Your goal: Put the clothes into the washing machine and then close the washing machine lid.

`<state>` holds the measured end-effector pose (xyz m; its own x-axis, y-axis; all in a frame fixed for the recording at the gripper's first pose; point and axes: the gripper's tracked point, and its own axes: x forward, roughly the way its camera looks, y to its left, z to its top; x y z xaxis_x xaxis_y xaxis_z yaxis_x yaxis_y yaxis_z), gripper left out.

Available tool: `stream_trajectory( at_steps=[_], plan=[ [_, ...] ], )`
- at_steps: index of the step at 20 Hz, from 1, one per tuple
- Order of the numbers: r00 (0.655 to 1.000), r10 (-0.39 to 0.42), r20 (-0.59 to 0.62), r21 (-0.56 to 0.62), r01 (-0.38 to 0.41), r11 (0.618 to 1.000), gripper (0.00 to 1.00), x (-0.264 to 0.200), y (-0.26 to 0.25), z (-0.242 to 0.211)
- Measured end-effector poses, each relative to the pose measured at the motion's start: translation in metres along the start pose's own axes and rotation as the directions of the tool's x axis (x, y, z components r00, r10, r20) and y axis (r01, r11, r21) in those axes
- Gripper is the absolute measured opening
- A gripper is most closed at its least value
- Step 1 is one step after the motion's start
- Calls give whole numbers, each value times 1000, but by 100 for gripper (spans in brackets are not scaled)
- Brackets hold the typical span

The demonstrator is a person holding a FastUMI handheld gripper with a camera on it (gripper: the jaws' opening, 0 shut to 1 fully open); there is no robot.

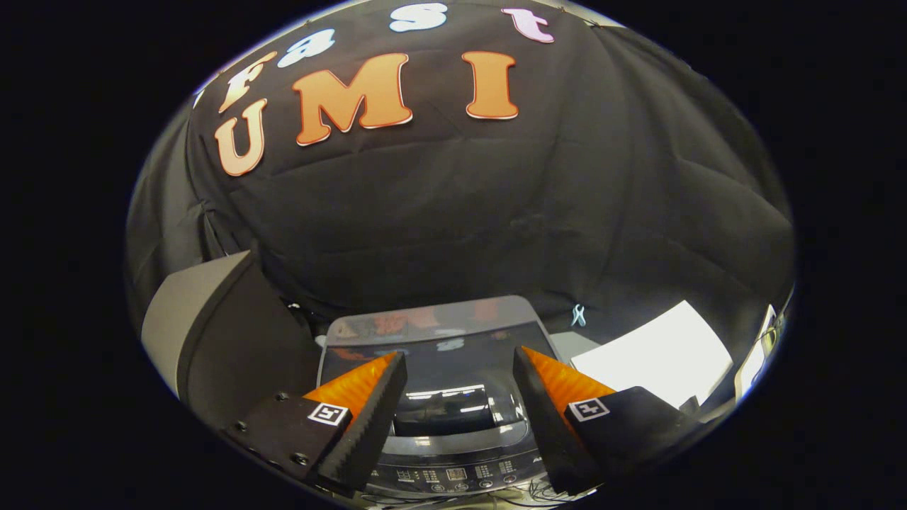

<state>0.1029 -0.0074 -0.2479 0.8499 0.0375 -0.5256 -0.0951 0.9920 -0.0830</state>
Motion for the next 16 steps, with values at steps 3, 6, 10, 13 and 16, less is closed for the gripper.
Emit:
stream_trajectory(
  at_steps=[3,6,10,13,16],
  plan=[
    [999,6,51,-4,-6,1000,97,-10,3,31],
    [994,10,108,-10,-9,1000,97,-21,7,65],
    [983,12,184,-4,-12,1000,97,-43,9,110],
    [969,10,246,-11,-7,1000,97,-59,13,140],
    [952,5,307,-19,0,1000,97,-74,13,172]
  ],
)
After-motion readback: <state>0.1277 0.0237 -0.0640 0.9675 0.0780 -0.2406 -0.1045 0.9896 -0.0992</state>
